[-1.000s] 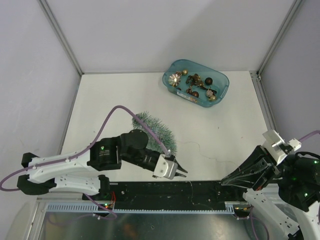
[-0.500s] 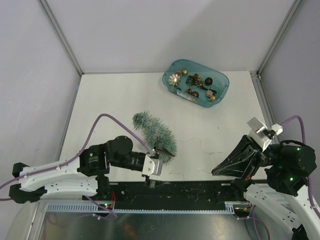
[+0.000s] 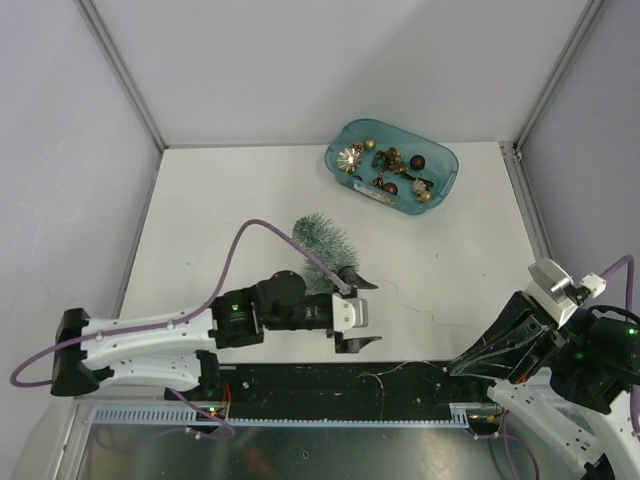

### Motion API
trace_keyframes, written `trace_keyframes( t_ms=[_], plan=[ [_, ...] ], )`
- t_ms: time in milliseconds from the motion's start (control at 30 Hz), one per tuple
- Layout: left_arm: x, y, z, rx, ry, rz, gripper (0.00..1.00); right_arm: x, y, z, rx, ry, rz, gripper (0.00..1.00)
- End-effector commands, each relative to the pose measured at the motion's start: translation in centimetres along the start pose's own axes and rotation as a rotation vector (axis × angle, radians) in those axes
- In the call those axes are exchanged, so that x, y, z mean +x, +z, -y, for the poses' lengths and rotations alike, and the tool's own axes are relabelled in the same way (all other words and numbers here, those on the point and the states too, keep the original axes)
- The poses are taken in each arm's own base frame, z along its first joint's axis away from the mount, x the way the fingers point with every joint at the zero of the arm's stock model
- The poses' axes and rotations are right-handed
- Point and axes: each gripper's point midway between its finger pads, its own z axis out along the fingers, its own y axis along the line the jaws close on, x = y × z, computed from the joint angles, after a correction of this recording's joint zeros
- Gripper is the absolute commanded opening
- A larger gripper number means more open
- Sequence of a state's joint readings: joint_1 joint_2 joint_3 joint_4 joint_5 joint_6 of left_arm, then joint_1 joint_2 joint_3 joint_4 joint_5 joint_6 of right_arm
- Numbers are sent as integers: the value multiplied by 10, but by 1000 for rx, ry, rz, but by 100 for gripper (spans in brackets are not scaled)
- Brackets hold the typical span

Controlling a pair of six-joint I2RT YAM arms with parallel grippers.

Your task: Decorate the small christmas tree

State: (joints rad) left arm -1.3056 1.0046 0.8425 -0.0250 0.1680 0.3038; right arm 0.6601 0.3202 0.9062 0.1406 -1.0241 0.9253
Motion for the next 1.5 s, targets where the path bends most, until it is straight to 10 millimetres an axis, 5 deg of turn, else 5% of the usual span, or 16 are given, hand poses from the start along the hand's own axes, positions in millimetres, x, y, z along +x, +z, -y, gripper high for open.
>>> trace_keyframes(
  t_ms=[0,300,733,867,1067,1300,1467],
  plan=[
    [-61,22,-11,-42,33,181,100,-5,-2,-14,-41,-19,25,0],
    [-82,57,-2,-23,64,201,100,2,-4,-20,-82,-9,19,0],
    [-71,73,23,47,85,162,98,6,-6,-24,-118,12,14,0],
    [-66,71,39,131,88,154,78,8,-6,-22,-108,15,11,0],
    [-68,62,50,199,84,156,28,7,-4,-16,-104,15,5,0],
    [-72,40,64,291,91,145,6,13,-3,-4,-75,35,-21,0],
    [-75,10,79,385,78,124,5,11,2,6,-71,45,-26,0]
  ],
)
